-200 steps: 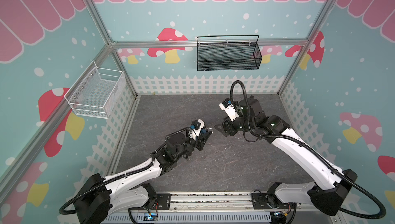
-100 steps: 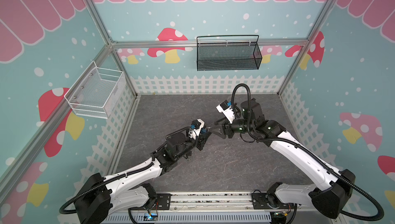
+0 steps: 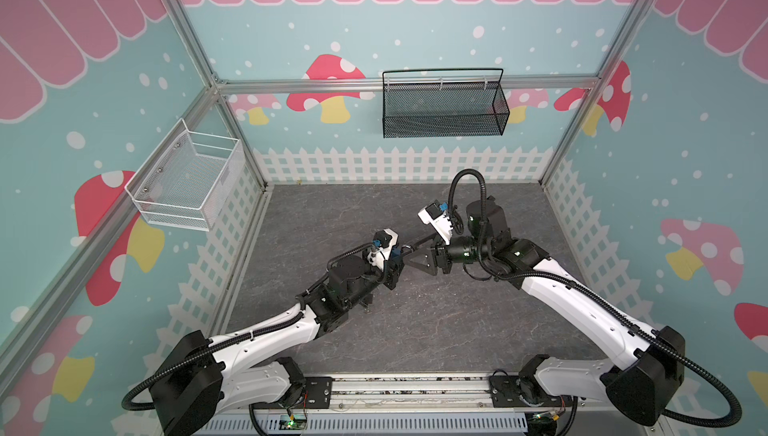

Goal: Unlock with the key
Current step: 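Grasp the shackle with the right gripper and pull it up out of the body, then release the shackle with the right gripper while the left lowers the padlock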

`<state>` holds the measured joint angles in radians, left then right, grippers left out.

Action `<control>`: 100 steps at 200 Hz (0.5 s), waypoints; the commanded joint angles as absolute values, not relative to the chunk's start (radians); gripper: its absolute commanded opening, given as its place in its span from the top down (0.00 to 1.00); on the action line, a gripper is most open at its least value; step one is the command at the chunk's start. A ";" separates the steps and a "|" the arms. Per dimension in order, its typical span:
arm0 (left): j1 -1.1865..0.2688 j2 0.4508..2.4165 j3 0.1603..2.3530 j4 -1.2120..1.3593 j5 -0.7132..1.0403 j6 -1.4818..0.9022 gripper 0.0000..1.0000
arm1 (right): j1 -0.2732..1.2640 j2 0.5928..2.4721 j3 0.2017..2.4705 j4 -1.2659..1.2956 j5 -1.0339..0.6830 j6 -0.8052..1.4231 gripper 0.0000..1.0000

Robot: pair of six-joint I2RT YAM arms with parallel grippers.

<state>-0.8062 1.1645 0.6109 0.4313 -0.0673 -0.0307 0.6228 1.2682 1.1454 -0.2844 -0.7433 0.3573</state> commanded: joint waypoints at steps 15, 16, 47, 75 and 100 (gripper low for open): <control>-0.799 1.187 0.662 0.440 -0.110 -0.042 1.00 | 0.612 1.257 1.121 -0.250 -0.787 0.377 0.36; -0.799 1.188 0.662 0.439 -0.110 -0.042 1.00 | 0.611 1.256 1.120 -0.249 -0.789 0.379 0.36; -0.798 1.205 0.676 0.416 -0.122 -0.064 1.00 | 0.596 1.259 1.122 -0.294 -0.704 0.373 0.34; -0.798 1.235 0.712 0.305 -0.160 -0.148 1.00 | 0.567 1.244 1.115 -0.358 -0.500 0.384 0.30; -0.799 1.298 0.800 0.084 -0.181 -0.280 1.00 | 0.517 1.232 1.074 -0.384 -0.355 0.412 0.27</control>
